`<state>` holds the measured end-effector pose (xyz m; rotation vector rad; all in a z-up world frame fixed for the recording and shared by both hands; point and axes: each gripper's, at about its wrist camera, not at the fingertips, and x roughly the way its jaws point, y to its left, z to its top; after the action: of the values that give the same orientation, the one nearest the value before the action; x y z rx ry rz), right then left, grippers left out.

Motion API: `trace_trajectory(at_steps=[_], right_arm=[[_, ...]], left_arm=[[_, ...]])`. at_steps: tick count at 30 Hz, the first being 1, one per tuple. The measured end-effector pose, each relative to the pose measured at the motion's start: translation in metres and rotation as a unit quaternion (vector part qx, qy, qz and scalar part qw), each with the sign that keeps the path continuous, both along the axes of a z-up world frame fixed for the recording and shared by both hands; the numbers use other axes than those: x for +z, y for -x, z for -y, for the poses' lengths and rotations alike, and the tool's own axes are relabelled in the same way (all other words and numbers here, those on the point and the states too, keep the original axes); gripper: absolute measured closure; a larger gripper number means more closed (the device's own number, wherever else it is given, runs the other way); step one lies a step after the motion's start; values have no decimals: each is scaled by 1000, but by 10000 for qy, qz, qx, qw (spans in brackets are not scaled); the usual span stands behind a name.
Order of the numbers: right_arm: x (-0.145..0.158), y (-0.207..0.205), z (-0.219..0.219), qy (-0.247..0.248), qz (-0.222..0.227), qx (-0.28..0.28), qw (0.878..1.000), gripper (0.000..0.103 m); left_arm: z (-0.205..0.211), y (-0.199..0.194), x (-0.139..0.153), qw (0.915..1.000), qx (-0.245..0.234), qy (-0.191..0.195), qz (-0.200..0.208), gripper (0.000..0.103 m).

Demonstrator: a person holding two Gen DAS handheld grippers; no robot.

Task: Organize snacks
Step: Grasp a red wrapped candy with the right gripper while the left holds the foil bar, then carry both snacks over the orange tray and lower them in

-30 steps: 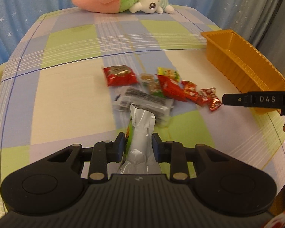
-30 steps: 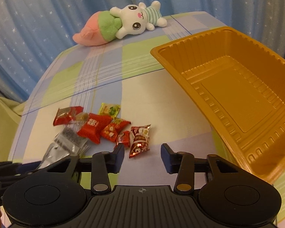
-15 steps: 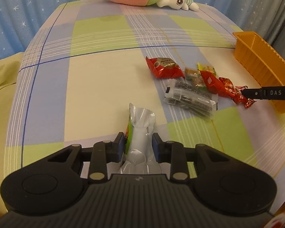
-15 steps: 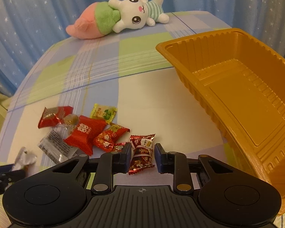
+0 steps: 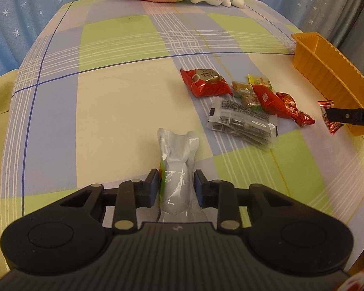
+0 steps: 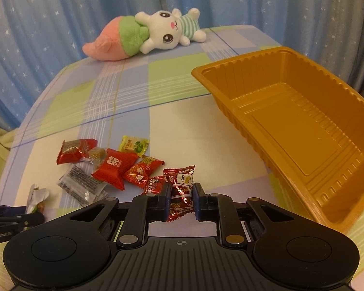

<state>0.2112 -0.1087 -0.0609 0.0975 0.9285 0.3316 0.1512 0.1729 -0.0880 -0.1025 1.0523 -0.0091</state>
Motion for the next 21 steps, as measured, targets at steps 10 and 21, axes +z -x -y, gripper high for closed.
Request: trace_trajectory(at_steps=[10,21], right_arm=[[23,16,16,-303,142,135,9993,84],[41,11,74,-629,283,496,9964,84]], left_arm=[[7,10,20,9995,252,-73,158,77],[90,4,67,9976,269,208,608,77]])
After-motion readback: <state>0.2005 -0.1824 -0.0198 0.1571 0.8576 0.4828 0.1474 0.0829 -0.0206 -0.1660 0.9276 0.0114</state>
